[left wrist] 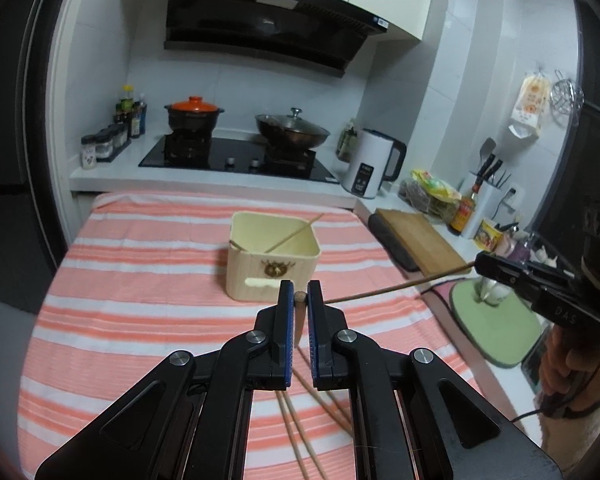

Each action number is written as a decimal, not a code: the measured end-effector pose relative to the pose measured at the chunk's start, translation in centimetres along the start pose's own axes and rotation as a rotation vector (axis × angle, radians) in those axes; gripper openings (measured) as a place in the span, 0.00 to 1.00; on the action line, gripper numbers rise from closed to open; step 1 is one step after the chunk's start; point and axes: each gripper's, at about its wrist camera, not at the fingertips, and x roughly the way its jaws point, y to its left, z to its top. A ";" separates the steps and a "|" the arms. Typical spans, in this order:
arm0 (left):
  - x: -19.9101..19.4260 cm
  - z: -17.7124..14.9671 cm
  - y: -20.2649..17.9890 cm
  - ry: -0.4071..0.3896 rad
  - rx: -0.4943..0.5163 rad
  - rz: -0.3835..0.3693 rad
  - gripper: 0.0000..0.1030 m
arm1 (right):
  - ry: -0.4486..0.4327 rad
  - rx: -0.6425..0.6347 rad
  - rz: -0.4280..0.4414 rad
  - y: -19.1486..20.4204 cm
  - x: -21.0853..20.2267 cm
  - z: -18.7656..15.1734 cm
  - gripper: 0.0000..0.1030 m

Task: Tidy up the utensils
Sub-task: 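Lift the left tool's chopstick toward the cream box while the right tool carries its chopstick there, then open the left tool over the box while the right tool releases its chopstick inside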

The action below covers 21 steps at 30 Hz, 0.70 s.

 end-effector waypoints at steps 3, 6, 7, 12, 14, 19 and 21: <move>0.4 3.3 -0.2 -0.060 0.000 0.025 0.04 | -0.038 -0.004 -0.026 -0.7 0.6 2.0 0.06; 1.6 6.5 -0.5 -0.127 0.006 0.067 0.04 | -0.068 -0.005 -0.049 -1.4 1.6 4.2 0.06; 2.4 7.4 -0.5 -0.143 0.009 0.083 0.04 | -0.078 -0.008 -0.059 -1.6 2.0 4.8 0.06; 7.5 9.6 0.3 -0.159 -0.021 0.113 0.04 | -0.087 -0.009 -0.098 -2.8 5.9 7.1 0.06; 9.8 9.8 0.9 -0.128 -0.038 0.120 0.04 | -0.062 0.006 -0.098 -3.7 7.8 7.6 0.06; 14.2 9.1 2.4 -0.028 -0.066 0.129 0.04 | 0.054 0.047 -0.072 -5.8 13.2 7.4 0.06; 15.7 8.8 2.9 0.017 -0.061 0.130 0.04 | 0.108 0.074 -0.054 -6.6 15.3 7.1 0.06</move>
